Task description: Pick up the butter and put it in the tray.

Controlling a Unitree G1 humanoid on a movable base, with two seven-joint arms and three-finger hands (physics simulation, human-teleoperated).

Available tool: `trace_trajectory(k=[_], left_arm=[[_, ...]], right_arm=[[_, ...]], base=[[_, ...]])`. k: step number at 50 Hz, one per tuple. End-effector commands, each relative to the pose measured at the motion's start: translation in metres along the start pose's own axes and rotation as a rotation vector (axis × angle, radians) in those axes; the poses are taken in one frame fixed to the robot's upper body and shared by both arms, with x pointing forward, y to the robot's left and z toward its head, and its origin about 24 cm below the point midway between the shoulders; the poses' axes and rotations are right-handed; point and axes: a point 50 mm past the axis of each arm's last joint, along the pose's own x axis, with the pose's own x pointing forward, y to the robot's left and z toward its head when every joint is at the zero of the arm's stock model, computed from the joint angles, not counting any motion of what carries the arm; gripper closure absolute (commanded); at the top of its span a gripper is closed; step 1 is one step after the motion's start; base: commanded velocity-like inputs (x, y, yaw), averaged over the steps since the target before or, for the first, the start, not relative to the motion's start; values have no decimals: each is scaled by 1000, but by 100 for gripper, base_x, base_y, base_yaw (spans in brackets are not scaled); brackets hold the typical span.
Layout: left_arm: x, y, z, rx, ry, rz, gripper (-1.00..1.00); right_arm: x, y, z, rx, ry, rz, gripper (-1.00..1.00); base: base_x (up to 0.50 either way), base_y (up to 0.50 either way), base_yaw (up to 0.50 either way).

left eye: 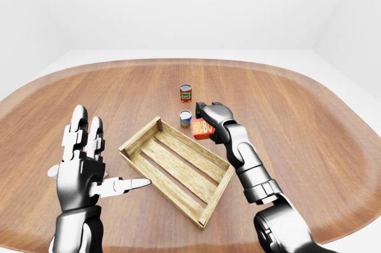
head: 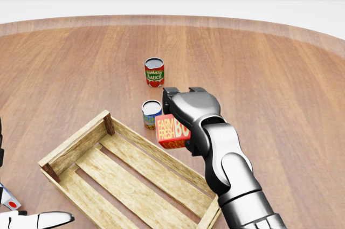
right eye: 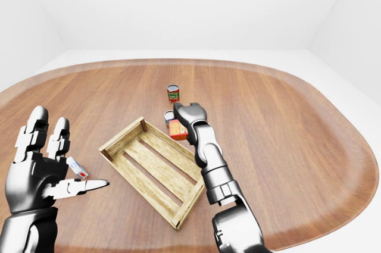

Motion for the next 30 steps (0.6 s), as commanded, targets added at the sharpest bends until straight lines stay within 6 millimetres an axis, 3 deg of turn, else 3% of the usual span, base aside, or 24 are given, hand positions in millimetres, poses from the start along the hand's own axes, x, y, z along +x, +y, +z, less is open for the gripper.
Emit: trace_trajectory(k=[1,19,30], left_arm=[[0,1,-1,-2,2,3,-100],[1,1,-3,-2,9,1,-100],[0,1,-2,-3,8,2,-100]], right_arm=[[11,-1,22,49,-61,-52,100],[22,14,46,150,-113,-39,100],[18,30,56,141,-134,3,100]], base=[[0,0,0],[0,0,0],[0,0,0]])
